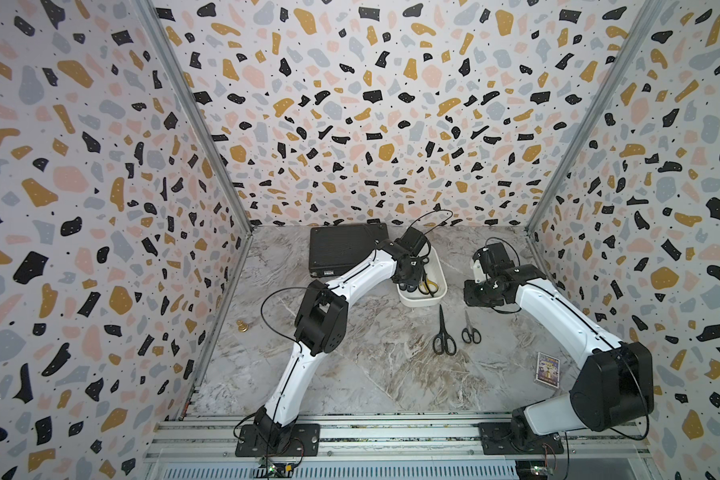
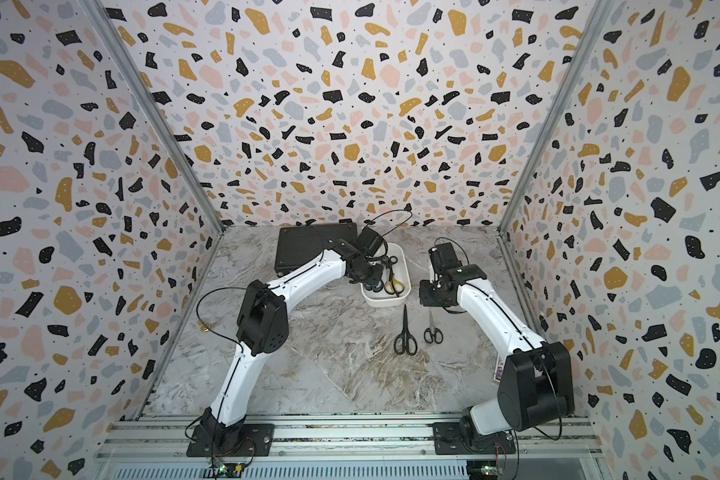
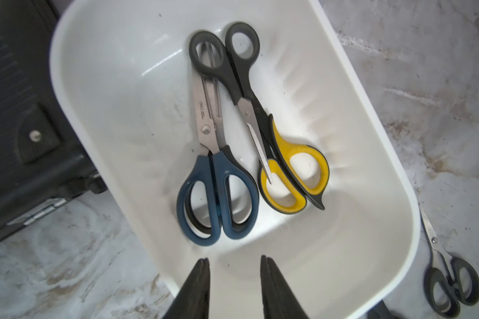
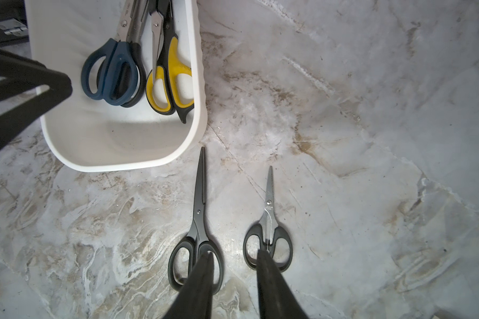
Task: Take the scissors out of the storage box
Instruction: Pick up the scissors from the storage box.
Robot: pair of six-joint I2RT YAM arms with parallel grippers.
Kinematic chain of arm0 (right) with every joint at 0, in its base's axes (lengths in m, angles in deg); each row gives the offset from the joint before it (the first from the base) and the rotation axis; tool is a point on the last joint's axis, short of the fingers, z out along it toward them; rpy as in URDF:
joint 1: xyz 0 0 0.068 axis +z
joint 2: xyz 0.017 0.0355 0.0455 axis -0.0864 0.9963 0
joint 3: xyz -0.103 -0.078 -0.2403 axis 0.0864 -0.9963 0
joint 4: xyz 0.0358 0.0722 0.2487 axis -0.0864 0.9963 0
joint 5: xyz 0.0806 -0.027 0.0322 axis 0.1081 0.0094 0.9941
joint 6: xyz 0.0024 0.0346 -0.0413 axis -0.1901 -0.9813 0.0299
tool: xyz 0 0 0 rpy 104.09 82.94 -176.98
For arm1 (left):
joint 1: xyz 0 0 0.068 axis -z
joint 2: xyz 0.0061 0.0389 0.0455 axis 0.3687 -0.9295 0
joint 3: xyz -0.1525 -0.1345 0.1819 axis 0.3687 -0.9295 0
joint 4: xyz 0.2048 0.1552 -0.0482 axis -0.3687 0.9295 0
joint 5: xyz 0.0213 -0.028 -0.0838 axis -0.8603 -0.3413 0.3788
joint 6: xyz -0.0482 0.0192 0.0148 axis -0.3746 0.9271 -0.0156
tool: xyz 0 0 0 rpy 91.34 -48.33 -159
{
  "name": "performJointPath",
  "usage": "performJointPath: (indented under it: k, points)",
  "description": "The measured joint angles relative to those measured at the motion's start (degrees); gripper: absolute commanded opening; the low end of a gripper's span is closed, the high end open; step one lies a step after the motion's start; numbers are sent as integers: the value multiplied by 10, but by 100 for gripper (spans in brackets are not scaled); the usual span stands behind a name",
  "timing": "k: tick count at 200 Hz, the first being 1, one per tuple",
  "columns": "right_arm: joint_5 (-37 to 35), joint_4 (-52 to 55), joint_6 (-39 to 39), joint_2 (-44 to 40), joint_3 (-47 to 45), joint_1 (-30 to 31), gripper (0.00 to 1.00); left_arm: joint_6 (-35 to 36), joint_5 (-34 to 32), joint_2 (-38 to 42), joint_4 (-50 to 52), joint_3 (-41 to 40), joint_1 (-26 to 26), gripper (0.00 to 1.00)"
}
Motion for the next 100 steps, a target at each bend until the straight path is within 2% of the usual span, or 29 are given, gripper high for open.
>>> performJointPath:
  k: [69, 100]
  points:
    - [10, 5, -3, 28, 38, 0, 32, 9, 2, -67, 8, 35, -9, 35]
    - [17, 7, -3, 49, 53, 0, 32, 12, -5, -86, 15, 58, -10, 31]
